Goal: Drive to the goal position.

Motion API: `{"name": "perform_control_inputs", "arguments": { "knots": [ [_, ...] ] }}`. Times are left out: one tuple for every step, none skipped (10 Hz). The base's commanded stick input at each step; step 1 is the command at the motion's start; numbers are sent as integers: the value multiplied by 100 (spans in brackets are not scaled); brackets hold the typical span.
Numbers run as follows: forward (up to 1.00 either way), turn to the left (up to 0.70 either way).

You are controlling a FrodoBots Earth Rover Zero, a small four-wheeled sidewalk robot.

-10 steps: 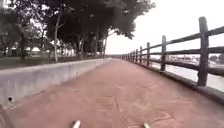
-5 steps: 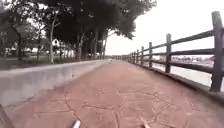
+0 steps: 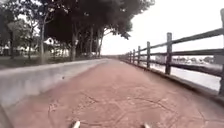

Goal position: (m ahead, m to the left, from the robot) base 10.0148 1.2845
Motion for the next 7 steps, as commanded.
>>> {"name": "perform_control_inputs", "arguments": {
  "knots": [
    [70, 0],
    [70, 0],
    [70, 0],
    [70, 0],
    [70, 0],
    [70, 0],
    [70, 0]
  ]
}}
